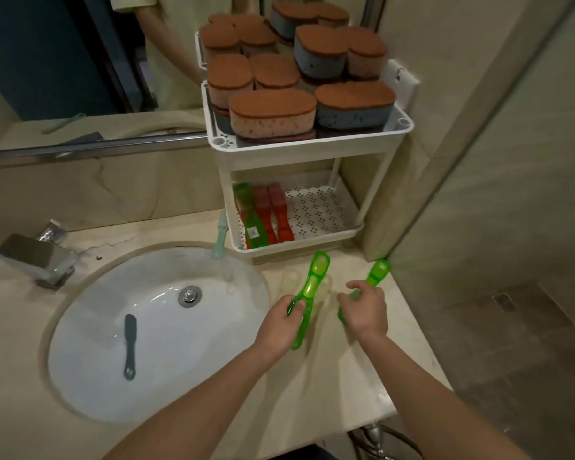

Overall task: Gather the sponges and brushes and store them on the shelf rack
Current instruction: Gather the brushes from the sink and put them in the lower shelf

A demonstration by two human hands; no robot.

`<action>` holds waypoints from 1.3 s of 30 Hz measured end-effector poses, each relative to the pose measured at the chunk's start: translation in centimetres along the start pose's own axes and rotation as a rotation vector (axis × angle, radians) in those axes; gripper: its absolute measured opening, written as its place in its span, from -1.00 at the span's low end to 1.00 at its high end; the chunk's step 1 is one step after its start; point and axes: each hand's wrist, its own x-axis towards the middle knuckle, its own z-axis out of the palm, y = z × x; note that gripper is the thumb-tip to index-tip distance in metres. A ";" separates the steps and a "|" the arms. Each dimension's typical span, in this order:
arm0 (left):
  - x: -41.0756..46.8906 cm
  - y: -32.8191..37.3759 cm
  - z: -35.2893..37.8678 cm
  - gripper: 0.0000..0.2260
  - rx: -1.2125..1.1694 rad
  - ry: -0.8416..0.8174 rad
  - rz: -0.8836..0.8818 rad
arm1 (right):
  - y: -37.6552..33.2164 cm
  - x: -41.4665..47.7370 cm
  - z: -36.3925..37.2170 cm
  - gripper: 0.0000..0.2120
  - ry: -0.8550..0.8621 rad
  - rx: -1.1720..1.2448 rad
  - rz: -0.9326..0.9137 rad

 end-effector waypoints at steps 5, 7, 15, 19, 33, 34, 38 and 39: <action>0.5 0.7 2.3 -0.83 -0.031 0.036 -0.028 | 1.4 1.8 -0.4 -0.45 -0.056 -0.150 -0.010; 0.8 0.9 2.9 -0.83 -0.037 0.053 -0.037 | 1.5 2.2 -0.4 -0.42 -0.076 -0.219 -0.038; 2.0 0.5 5.1 -0.82 -0.074 0.087 -0.090 | 2.8 3.0 -0.8 -0.51 -0.136 -0.264 -0.027; 2.3 0.8 5.8 -0.82 -0.074 0.102 -0.102 | 3.1 3.3 -1.2 -0.62 -0.180 -0.229 -0.004; 1.9 3.3 4.4 -0.79 -0.208 0.316 0.032 | -0.6 1.2 -1.6 -0.62 -0.182 0.460 -0.215; 1.9 3.5 4.0 -0.80 -0.212 0.330 0.043 | -1.0 1.2 -1.6 -0.65 -0.196 0.482 -0.212; 2.1 4.6 2.2 -0.79 -0.238 0.389 0.064 | -3.5 1.3 -1.8 -0.74 -0.305 0.655 -0.138; 2.2 4.8 1.7 -0.78 -0.230 0.405 0.075 | -4.3 1.4 -1.8 -0.74 -0.341 0.691 -0.118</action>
